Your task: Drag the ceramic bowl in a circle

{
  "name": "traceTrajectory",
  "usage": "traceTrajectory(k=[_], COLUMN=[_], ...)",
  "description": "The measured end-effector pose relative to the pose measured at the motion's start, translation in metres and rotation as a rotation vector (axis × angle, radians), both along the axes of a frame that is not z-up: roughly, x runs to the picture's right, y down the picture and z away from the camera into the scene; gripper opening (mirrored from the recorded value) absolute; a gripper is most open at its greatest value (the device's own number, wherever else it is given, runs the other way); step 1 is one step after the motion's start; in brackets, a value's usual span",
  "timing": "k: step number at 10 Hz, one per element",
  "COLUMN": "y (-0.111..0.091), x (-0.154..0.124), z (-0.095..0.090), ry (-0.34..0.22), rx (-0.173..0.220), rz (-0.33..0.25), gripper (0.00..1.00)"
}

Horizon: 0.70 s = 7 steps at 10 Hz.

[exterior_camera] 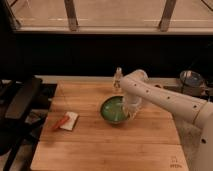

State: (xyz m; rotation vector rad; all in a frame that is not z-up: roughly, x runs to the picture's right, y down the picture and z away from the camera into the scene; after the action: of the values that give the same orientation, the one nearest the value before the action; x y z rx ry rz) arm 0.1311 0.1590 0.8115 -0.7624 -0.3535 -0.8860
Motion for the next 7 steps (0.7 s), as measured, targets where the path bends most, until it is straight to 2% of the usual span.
traceTrajectory(k=[2, 4, 7], y=[-0.001, -0.001, 0.016], x=[-0.013, -0.009, 0.038], z=[0.000, -0.003, -0.022], ry=[0.001, 0.016, 0.077], rx=[0.002, 0.002, -0.017], rz=[0.001, 0.020, 0.085], gripper=[0.18, 0.18, 0.18])
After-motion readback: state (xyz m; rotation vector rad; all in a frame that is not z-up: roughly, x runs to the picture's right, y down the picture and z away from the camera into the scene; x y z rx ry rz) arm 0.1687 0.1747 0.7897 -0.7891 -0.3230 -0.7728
